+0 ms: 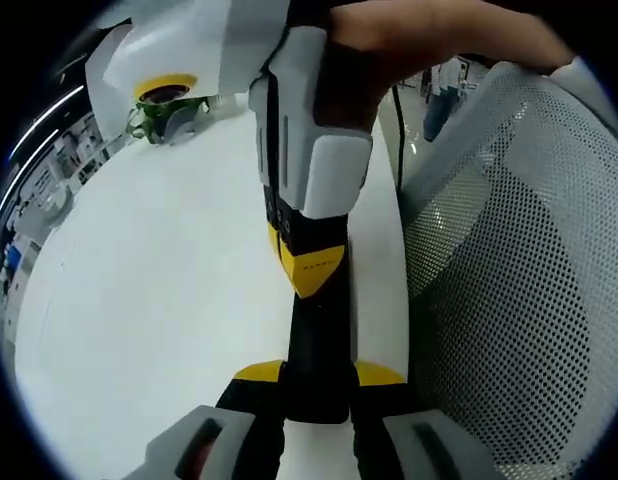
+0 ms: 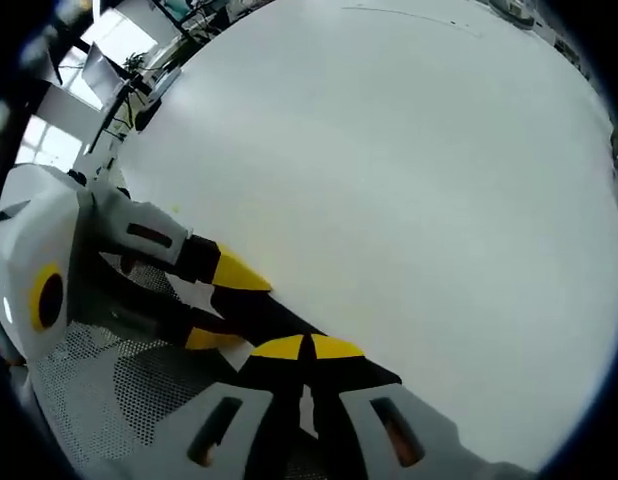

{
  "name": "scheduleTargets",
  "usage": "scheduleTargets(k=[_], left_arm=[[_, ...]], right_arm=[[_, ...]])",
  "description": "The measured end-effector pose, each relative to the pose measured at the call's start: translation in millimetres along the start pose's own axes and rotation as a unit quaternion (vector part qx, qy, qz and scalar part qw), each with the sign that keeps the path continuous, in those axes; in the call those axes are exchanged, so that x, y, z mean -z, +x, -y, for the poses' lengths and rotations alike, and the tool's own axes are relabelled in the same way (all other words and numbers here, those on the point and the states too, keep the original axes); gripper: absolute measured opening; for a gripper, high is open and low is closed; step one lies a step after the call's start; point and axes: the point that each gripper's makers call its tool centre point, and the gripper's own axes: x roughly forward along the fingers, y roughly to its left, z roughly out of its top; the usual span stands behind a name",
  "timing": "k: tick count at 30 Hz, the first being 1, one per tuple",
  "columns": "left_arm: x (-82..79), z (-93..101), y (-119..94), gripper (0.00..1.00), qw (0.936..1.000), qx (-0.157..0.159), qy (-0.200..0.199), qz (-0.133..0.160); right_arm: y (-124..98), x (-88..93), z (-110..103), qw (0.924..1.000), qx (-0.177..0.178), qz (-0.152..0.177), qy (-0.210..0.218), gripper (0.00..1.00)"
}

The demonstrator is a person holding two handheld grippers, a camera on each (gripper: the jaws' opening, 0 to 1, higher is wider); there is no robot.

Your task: Press the specified remote control buttons in sequence, fully releasing each button before pressing the next.

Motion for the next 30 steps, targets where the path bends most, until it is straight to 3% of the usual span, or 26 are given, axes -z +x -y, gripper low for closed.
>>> scheduleTargets(k=[9, 20, 23, 30], left_arm=[[0.0, -0.6, -0.1, 0.24, 1.0000, -0.002, -0.005, 0.000], [0.2, -0.8, 0.0, 0.24, 1.0000, -0.003, -0.007, 0.003], [0.2, -1.0, 0.1, 0.24, 1.0000, -0.003, -0.008, 0.003], [0.1, -1.1, 0.3, 0.24, 1.0000, -0.003, -0.008, 0.004]], right_arm=[[1.5, -0.1, 0.8, 0.9998, 0.012, -0.012, 0.008, 0.00], [-1.7, 2.3, 0.6, 0.9991, -0.007, 0.034, 0.023, 0.00], [-3.0, 6.1, -4.2, 0.9990, -0.024, 0.024, 0.029, 0.00], [-3.6, 8.0, -4.2, 0.9992, -0.017, 0.024, 0.026, 0.00]])
